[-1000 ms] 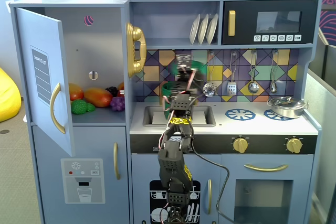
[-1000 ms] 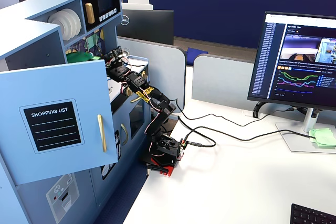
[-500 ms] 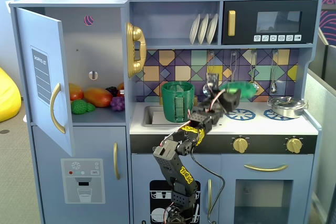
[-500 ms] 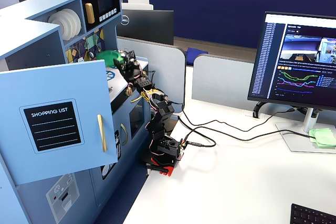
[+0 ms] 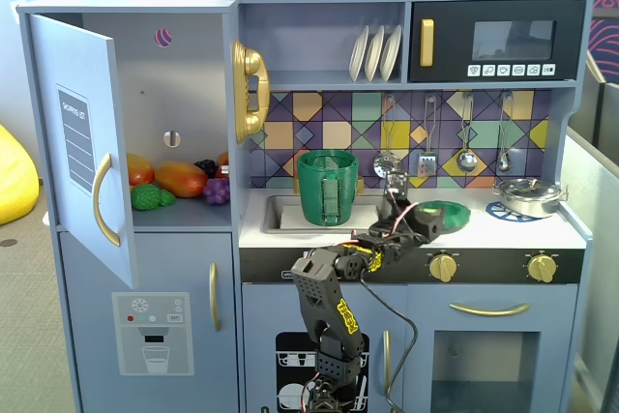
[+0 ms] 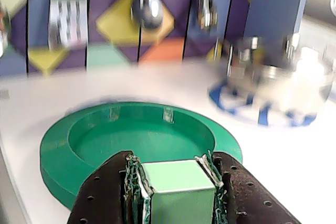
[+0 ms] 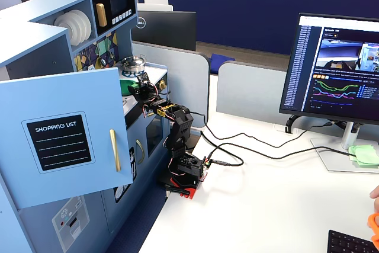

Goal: Take off the lid from the green recipient and place it on the counter

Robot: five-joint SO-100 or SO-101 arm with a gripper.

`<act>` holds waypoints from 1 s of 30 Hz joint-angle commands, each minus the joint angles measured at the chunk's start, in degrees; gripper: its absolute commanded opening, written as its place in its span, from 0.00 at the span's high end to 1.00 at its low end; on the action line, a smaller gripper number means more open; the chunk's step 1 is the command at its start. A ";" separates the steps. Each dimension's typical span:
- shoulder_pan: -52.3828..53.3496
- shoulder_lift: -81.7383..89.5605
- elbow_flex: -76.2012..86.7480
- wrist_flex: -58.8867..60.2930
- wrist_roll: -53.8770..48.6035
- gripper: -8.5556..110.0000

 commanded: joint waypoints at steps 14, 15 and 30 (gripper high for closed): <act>-0.09 13.62 -7.91 13.01 4.48 0.76; -0.44 16.44 -8.09 16.44 4.48 0.76; -22.68 64.16 21.01 73.30 5.19 0.83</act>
